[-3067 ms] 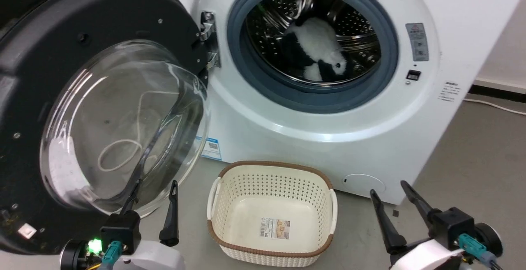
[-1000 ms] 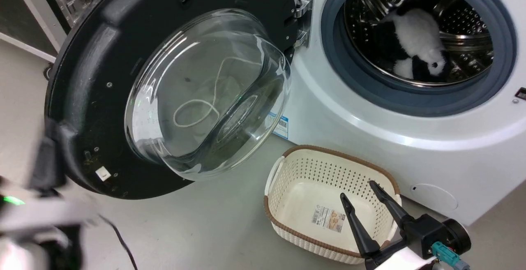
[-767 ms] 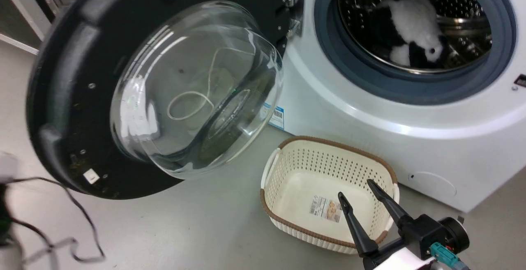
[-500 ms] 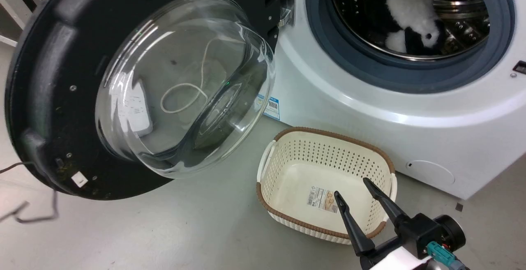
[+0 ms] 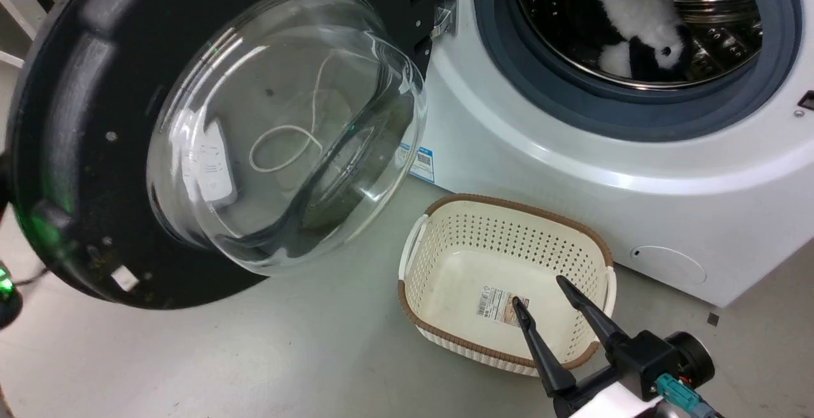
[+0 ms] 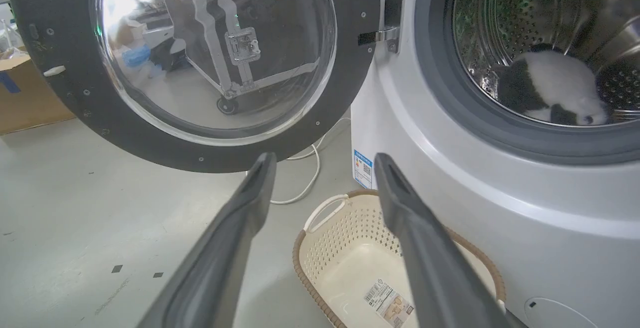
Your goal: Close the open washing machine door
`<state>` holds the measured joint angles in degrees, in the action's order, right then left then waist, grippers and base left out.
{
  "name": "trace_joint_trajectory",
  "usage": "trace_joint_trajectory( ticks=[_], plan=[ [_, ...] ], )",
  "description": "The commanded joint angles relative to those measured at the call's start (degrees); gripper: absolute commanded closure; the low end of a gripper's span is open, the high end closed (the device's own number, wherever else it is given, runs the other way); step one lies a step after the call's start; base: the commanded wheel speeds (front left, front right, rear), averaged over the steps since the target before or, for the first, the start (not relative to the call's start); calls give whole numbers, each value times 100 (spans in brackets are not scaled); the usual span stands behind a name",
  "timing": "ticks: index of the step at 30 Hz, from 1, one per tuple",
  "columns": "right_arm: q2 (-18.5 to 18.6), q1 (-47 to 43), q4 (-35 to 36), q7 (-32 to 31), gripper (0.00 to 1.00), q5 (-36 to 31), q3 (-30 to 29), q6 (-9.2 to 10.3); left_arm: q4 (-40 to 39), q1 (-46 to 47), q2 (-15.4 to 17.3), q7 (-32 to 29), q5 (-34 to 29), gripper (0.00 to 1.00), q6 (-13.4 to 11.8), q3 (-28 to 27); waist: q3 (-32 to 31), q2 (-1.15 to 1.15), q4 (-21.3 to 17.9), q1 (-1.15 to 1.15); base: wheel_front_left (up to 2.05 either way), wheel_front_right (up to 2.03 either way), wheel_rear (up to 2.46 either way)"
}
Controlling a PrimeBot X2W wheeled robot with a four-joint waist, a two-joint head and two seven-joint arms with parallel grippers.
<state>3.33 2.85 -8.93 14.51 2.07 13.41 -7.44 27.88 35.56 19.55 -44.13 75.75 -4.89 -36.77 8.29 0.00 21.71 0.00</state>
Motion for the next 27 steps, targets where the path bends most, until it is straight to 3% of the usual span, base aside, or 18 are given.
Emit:
trace_joint_trajectory(
  ticks=[1,10,18,27],
  plan=[
    [1,76,-21,49,0,23,-13,-5,-134,-235,-138,-199,25,100,48,123,-46,0,-11,0,0,0,0],
    [-14,-39,-35,49,0,59,-125,-5,-1209,-1100,-745,-894,126,100,-37,509,-355,0,-76,0,0,0,0],
    [-33,-256,27,49,0,89,-371,-5,-2561,-2184,-1361,-1564,311,100,-279,899,-763,0,-238,0,0,0,0],
    [-39,-336,136,49,0,17,-750,-5,-3429,-3264,-1659,-1392,734,100,-497,1674,-939,0,-682,0,0,0,0]
  ],
)
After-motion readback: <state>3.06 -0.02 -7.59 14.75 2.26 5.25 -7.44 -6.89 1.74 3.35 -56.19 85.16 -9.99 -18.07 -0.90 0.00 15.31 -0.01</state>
